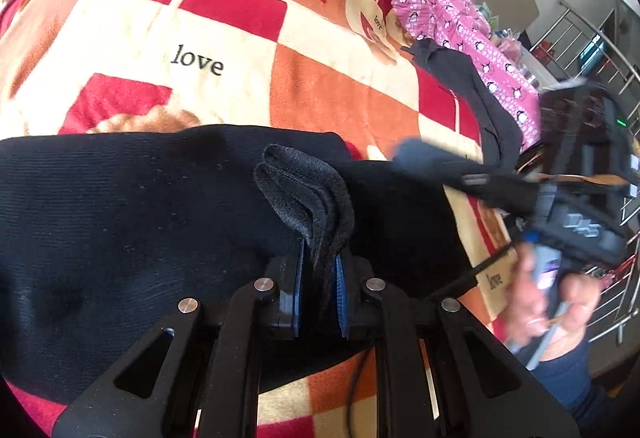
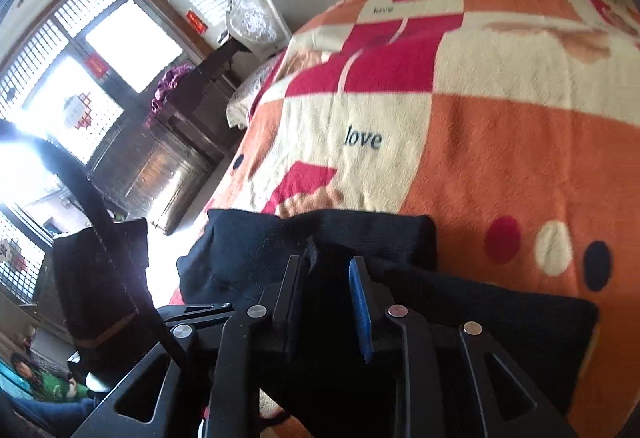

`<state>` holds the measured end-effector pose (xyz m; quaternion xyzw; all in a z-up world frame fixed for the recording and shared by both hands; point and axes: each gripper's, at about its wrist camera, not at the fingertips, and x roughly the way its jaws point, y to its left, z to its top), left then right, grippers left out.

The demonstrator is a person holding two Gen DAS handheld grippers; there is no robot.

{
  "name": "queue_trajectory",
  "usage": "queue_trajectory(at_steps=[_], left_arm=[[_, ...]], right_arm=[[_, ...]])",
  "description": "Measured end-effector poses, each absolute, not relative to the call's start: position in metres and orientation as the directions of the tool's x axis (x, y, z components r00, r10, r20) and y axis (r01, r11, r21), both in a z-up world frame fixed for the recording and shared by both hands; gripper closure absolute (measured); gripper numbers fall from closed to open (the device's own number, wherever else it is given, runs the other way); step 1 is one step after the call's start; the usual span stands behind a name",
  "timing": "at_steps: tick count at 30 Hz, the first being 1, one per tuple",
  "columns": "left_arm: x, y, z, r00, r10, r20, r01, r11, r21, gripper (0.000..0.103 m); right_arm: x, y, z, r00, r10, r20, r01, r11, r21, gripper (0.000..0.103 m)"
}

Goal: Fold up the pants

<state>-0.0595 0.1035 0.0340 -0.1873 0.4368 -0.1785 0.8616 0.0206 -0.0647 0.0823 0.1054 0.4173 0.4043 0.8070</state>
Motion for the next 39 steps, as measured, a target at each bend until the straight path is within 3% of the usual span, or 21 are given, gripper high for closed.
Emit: queue_trajectory(at_steps=[3,8,14,18,23,29,39], left_arm=[[-0.070,0.107,0.042,0.585,-0.422,-0.693,0.135,0.893,-0.430,0.088],[-0.074,0.110,0.055,0.654,-0.334,-0.679,0.100,0.927,-0.360,0.088],[-0.066,0.088,0.055,0.648,-0.336,-0.684,0.134,0.934,-0.332,0.088],[-0.062,0.081,0.041,0.638,-0.235,-0.733,0.075,0.967,-0.245,0.088],[-0.067,0.098,0.029,0.617,-0.260,-0.743,0.033,0.952,-0.306,0.088],[-0.083,0.101,0.034,0.632,-0.235,-0.738,0.024,0.958,-0.284,0.088],[-0.107,0.127,0.041,0.662,-0.038,-0.749,-0.102,0.985,-0.140,0.088]], right_arm=[[-0.006,-0.099,0.109,0.453,0.664,-0.595,-0.562,0.731,0.387,0.058],[-0.035,-0.126,0.097,0.553,0.526,-0.647,-0.527,0.822,0.217,0.058],[-0.032,-0.123,0.039,0.547,0.440,-0.712,-0.468,0.866,0.175,0.058],[-0.030,-0.128,0.043,0.531,0.454,-0.716,-0.444,0.868,0.221,0.058],[-0.049,-0.124,0.074,0.571,0.474,-0.671,-0.474,0.857,0.202,0.058],[-0.053,-0.088,0.090,0.548,0.556,-0.625,-0.565,0.797,0.213,0.058],[-0.060,-0.047,0.081,0.489,0.598,-0.635,-0.608,0.756,0.244,0.054]])
